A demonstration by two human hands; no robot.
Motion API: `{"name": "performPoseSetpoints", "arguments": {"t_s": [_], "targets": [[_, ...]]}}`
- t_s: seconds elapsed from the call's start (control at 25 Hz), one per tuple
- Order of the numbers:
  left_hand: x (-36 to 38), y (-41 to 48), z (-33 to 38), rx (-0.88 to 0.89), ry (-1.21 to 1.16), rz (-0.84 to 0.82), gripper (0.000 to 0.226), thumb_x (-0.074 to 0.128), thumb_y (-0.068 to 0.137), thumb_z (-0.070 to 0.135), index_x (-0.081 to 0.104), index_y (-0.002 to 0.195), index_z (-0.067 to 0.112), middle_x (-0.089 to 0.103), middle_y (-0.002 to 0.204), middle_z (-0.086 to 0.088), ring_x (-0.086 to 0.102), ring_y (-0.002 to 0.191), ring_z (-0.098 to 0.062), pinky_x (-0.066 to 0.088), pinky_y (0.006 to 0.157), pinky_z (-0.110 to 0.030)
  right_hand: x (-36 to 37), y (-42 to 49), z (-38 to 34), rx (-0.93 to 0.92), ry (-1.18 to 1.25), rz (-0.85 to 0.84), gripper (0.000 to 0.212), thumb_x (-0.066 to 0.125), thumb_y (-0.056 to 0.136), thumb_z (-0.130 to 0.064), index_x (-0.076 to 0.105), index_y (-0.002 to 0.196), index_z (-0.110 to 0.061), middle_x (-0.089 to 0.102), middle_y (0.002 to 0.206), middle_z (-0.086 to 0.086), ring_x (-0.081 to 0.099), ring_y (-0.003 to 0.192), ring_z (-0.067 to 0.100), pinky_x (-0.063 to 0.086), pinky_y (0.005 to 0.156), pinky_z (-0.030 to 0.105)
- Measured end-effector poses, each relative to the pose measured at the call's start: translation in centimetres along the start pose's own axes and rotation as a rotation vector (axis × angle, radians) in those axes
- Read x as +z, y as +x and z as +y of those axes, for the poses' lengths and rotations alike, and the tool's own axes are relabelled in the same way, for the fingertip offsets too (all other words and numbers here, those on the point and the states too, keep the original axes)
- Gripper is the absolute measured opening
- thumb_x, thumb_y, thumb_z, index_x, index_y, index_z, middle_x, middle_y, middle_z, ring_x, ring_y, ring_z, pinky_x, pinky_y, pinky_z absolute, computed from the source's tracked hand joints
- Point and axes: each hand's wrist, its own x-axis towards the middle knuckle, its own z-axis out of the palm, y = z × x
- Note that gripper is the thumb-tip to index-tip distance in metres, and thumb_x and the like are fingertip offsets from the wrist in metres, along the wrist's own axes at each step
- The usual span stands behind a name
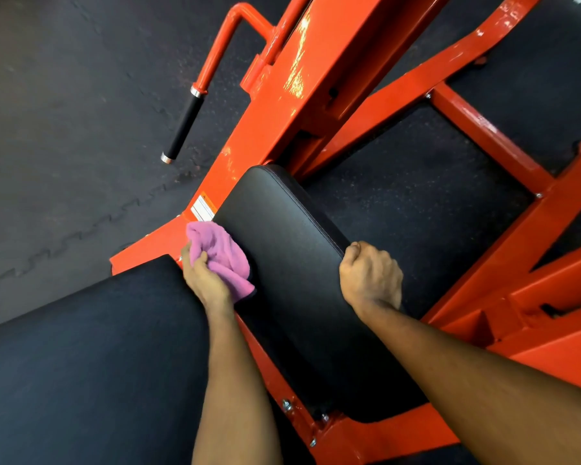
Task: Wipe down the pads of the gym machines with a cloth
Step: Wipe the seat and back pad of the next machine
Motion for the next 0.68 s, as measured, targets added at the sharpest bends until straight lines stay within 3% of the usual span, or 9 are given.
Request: {"name": "performPoseSetpoints", "arguments": {"t_s": [0.08,0.16,0.2,0.28,0.36,0.48,0.56,0.64,0.68], "targets": [[0.6,0.7,1.4,0.077,-0.100,-0.073,0.021,0.044,0.091,0.016,0.059,0.105,0.016,0.060,0.094,0.014,0.057,0.081,-0.003,0.044,0.077,-0.023,0.1,0.1,-0.1,-0.002,-0.008,-0.005,0.046,0.032,0.104,-0.033,0.072,0.091,-0.013,0.073,0.081,0.013,0.070,0.077,0.032,0.055,0.070,0.041],[1.8,1.6,2.3,0.082,0.035,-0.192,0.032,0.047,0.101,0.021,0.048,0.132,0.014,0.056,0.124,0.007,0.060,0.105,0.000,0.044,0.088,-0.019,0.0,0.1,-0.1,0.001,-0.018,-0.014,0.047,0.031,0.104,-0.034,0.072,0.094,-0.013,0.073,0.083,0.013,0.070,0.078,0.032,0.055,0.070,0.041],[2.4,2.3,2.6,0.038,0.173,-0.212,0.036,0.050,0.101,0.025,0.048,0.135,0.016,0.056,0.129,0.004,0.059,0.116,-0.006,0.043,0.091,-0.019,0.0,0.2,0.0,-0.001,-0.022,-0.019,0.047,0.031,0.104,-0.034,0.072,0.095,-0.013,0.073,0.083,0.013,0.070,0.078,0.031,0.055,0.070,0.040],[3.1,3.8,3.2,-0.054,0.418,-0.150,0.027,0.055,0.097,0.028,0.060,0.121,0.017,0.064,0.112,0.004,0.063,0.110,-0.020,0.042,0.082,-0.024,0.0,0.1,0.0,-0.004,-0.025,-0.024,0.047,0.031,0.105,-0.034,0.072,0.096,-0.012,0.073,0.083,0.013,0.070,0.077,0.030,0.052,0.067,0.037],[2.8,4.6,3.8,-0.042,0.517,-0.058,0.017,0.055,0.096,0.023,0.066,0.106,0.015,0.065,0.100,0.002,0.063,0.098,-0.021,0.042,0.078,-0.028,0.0,0.1,0.1,-0.005,-0.021,-0.029,0.048,0.030,0.105,-0.034,0.072,0.095,-0.013,0.072,0.081,0.012,0.069,0.075,0.029,0.054,0.067,0.038],[0.9,3.9,4.9,0.270,0.271,0.101,0.025,0.057,0.090,0.014,0.066,0.113,0.010,0.068,0.113,0.001,0.063,0.109,-0.016,0.048,0.095,-0.030,-0.2,0.1,0.0,-0.004,-0.013,-0.031,0.047,0.031,0.104,-0.035,0.072,0.097,-0.014,0.073,0.082,0.012,0.069,0.077,0.031,0.055,0.069,0.040],[0.1,2.8,5.1,0.390,0.043,0.097,0.038,0.055,0.089,0.007,0.064,0.125,0.015,0.065,0.127,0.004,0.058,0.125,-0.015,0.044,0.107,-0.031,-0.2,0.0,-0.1,-0.002,-0.009,-0.036,0.047,0.031,0.104,-0.035,0.072,0.099,-0.014,0.073,0.084,0.013,0.070,0.079,0.032,0.055,0.071,0.041],[0.2,1.8,4.3,0.336,0.033,-0.005,0.045,0.051,0.084,0.002,0.067,0.120,0.023,0.067,0.125,-0.001,0.058,0.125,-0.024,0.044,0.108,-0.039,-0.3,0.1,0.0,-0.001,-0.005,-0.041,0.046,0.032,0.104,-0.034,0.072,0.101,-0.013,0.073,0.088,0.015,0.070,0.083,0.036,0.055,0.074,0.043],[0.3,1.4,3.8,0.252,0.082,-0.042,0.044,0.050,0.081,0.004,0.068,0.116,0.022,0.069,0.118,-0.007,0.063,0.115,-0.028,0.049,0.100,-0.041,-0.4,0.1,0.0,-0.003,-0.003,-0.045,0.046,0.032,0.104,-0.034,0.072,0.102,-0.012,0.073,0.089,0.016,0.070,0.085,0.037,0.055,0.075,0.043]]}}
